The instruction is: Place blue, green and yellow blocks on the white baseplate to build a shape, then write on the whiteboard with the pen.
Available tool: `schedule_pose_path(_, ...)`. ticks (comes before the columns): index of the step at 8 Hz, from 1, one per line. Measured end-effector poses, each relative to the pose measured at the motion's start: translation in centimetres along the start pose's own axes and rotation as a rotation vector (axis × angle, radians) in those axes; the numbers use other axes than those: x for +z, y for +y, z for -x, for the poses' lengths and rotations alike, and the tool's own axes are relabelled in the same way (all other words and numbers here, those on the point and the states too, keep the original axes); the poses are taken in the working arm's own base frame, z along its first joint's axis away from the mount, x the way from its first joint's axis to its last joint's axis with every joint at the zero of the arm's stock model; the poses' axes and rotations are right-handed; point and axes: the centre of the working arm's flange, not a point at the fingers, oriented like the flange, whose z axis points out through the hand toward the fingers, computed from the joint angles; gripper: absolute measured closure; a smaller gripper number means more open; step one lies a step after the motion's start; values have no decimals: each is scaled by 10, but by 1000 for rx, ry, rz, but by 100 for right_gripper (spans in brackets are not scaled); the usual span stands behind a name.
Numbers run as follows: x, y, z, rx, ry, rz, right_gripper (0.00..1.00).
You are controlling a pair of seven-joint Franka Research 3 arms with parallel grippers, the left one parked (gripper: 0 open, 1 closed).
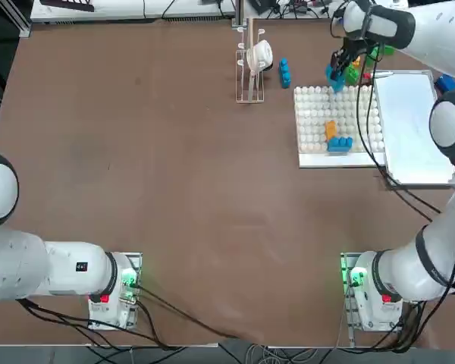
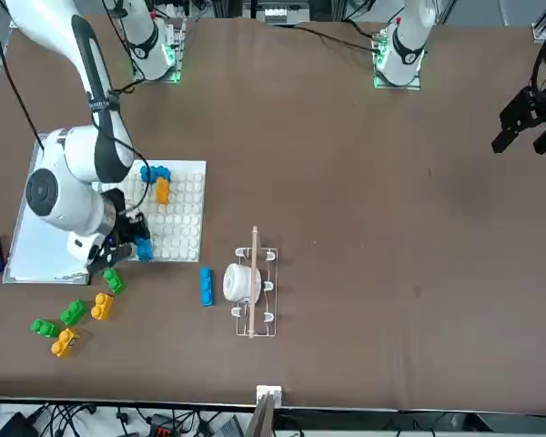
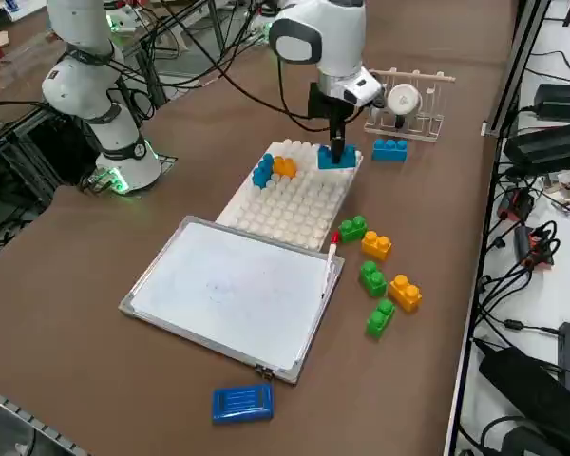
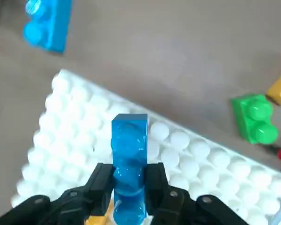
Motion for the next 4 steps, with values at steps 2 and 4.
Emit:
schedule_pose_path(2,23,-6,30,-272,41,29,62)
schedule_pose_path(4,45,-15,50,-515,35,34,62)
